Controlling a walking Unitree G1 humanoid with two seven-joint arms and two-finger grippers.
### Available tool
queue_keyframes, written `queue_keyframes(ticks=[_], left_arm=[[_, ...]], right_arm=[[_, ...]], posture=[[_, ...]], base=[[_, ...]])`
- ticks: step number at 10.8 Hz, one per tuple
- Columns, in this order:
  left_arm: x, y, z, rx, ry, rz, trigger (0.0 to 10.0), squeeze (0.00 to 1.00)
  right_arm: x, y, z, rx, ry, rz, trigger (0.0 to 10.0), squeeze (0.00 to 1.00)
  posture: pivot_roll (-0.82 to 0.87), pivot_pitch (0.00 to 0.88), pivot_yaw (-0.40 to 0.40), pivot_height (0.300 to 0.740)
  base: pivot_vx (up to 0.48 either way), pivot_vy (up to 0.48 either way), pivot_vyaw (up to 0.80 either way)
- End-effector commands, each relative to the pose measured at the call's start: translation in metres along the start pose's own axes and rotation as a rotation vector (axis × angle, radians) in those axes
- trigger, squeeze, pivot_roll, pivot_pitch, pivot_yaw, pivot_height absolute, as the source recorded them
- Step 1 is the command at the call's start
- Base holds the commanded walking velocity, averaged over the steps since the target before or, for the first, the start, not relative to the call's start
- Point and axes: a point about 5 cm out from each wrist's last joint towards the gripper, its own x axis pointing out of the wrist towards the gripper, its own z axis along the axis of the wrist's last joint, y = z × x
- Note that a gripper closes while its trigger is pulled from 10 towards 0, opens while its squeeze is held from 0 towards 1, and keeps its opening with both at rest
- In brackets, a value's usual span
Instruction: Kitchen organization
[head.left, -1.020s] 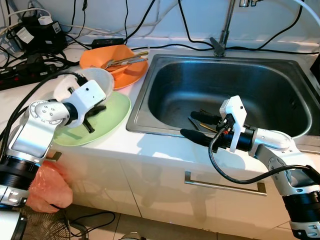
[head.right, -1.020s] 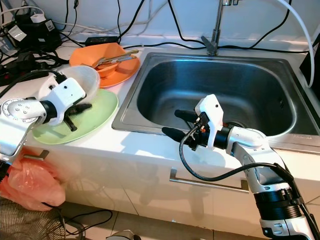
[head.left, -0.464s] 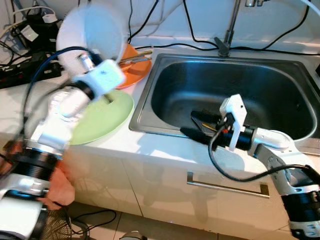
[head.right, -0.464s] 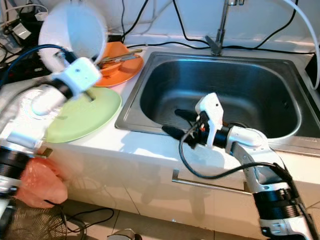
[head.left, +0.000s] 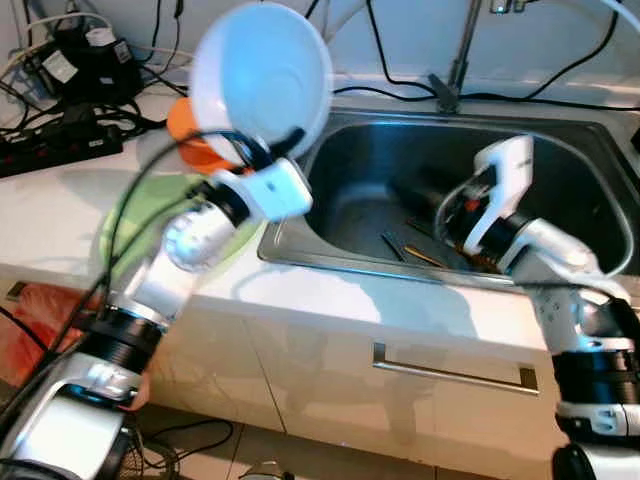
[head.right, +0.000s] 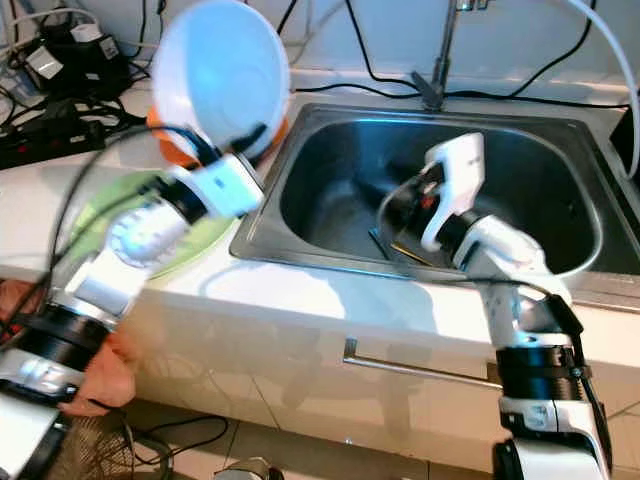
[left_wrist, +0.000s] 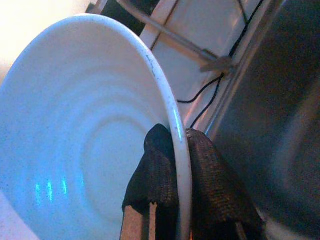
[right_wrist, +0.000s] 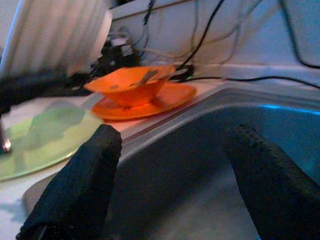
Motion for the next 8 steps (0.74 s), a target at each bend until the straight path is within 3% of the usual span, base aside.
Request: queue_keyframes(ticks=[1, 3, 4, 6, 7, 8], left_arm=[[0.005, -0.003, 0.006, 0.026, -0.041, 0.002, 0.0, 0.0], [0.003, -0.016, -0.003, 0.007, -0.006, -0.026, 0.0, 0.0], [0.0, -0.018, -0.007, -0.002, 0.013, -0.021, 0.0, 0.0], [-0.002, -0.025, -0.012, 0.007, 0.022, -0.031, 0.0, 0.0], [-0.005, -0.034, -0.019, 0.0, 0.051, -0.045, 0.0, 0.0], [-0.007, -0.04, -0.021, -0.001, 0.059, -0.053, 0.0, 0.0]], right_arm=[[0.004, 0.0, 0.01, 0.033, -0.039, -0.006, 10.0, 0.0], [0.004, -0.001, 0.013, 0.064, -0.053, -0.041, 10.0, 0.0], [0.004, -0.003, 0.014, 0.075, -0.055, -0.048, 10.0, 1.0], [0.006, 0.0, 0.016, 0.092, -0.067, -0.036, 10.0, 1.0], [0.009, 0.002, 0.021, 0.143, -0.103, -0.029, 10.0, 0.96], [0.01, 0.003, 0.028, 0.183, -0.137, -0.023, 10.0, 0.13]], posture=[[0.15, 0.022, 0.074, 0.74], [0.14, 0.027, 0.079, 0.74], [0.14, 0.027, 0.081, 0.74], [0.15, 0.027, 0.08, 0.74], [0.15, 0.027, 0.083, 0.74], [0.15, 0.028, 0.083, 0.74]], base=[[0.0, 0.0, 0.0], [0.0, 0.0, 0.0], [0.0, 0.0, 0.0], [0.0, 0.0, 0.0], [0.0, 0.0, 0.0], [0.0, 0.0, 0.0]])
